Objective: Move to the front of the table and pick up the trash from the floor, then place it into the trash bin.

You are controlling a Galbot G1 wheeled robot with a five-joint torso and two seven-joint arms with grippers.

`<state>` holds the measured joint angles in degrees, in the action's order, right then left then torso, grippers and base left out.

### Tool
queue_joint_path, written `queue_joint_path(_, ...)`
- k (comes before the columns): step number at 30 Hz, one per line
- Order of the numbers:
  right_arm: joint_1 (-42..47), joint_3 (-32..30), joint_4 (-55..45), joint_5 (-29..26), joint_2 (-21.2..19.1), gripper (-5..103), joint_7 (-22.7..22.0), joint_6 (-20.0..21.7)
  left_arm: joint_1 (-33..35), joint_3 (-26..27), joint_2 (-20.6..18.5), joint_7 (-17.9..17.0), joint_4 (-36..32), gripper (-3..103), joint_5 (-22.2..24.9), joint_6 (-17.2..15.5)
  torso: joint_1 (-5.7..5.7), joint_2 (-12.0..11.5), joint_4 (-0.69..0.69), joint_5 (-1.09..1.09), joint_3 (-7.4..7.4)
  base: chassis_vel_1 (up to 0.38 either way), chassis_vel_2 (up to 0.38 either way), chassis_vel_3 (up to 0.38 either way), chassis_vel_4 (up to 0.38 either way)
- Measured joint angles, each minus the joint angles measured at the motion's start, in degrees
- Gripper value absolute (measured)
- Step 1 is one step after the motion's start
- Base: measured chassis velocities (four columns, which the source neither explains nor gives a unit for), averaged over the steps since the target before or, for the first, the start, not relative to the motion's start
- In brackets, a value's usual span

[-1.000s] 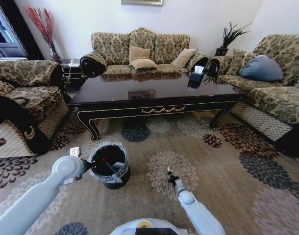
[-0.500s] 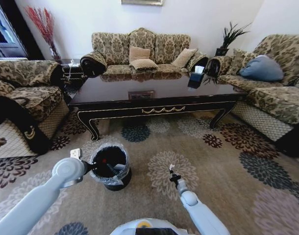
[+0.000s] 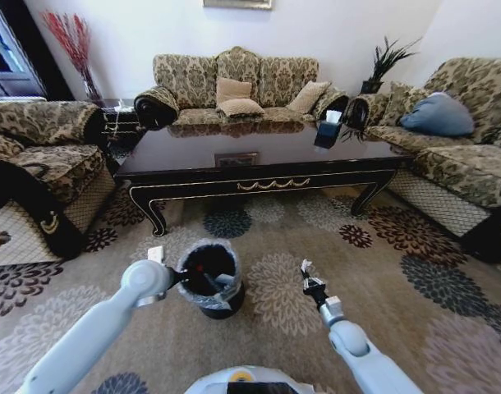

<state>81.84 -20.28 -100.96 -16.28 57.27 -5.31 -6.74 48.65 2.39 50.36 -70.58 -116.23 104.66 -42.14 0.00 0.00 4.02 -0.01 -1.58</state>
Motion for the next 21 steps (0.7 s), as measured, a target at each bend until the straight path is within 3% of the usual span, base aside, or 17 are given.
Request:
queue_joint_path(3,1.97,-1.07,-3.68,0.0,-0.46,0,-0.16,0.05,-3.18,-3.08,1.71,-0.55,1.33,0,-0.19,0.0,0.0,0.0,0.0,0.03,0.0,0.0,0.0,0.0,0.0)
queue_joint_path(6,6.14,-3.5,-10.21,0.29,-0.72,0,-0.24,0.11,-9.65,-9.97,5.32,-1.38,4.77,0,-0.31,0.01,0.0,0.0,0.05,0.03,0.0,0.0,0.0,0.0,0.0)
queue_joint_path(7,6.14,-3.5,-10.21,0.29,-0.72,0,-0.24,0.11,-9.65,-9.97,5.32,-1.38,4.77,0,-0.31,0.01,0.0,0.0,0.05,0.03,0.0,0.0,0.0,0.0,0.0)
queue_joint_path(10,9.5,-5.06,-15.69,1.18,-0.03,0,-0.35,0.11,-15.56,-17.42,7.91,-1.7,8.13,0,-0.22,0.0,0.0,-0.01,0.02,0.02,0.0,0.0,0.0,0.0,0.0)
queue_joint_path(12,9.96,-5.23,-16.44,1.32,0.08,0,-0.41,0.11,-16.42,-18.6,8.34,-1.75,8.73,0,-0.22,0.01,0.0,-0.01,0.02,0.03,0.0,0.0,0.0,0.0,0.0)
queue_joint_path(15,13.56,-6.14,-20.92,3.5,1.36,0,-0.84,-0.14,-21.26,-24.37,10.98,-1.89,12.23,0,-0.03,0.01,0.0,-0.01,0.01,0.02,0.0,0.0,0.0,0.0,0.0)
queue_joint_path(18,15.36,-6.22,-22.67,4.53,2.09,0,-0.84,-0.28,-23.09,-26.2,12.48,-1.92,14.0,0,-0.07,0.01,0.0,-0.01,0.01,0.02,0.0,0.0,0.0,0.0,0.0)
queue_joint_path(21,17.91,-6.18,-24.27,7.4,3.33,0,-0.52,-1.04,-25.72,-28.68,16.51,-2.0,16.94,0,-0.07,0.01,0.0,-0.01,0.01,0.02,0.0,0.0,0.0,0.0,0.0)
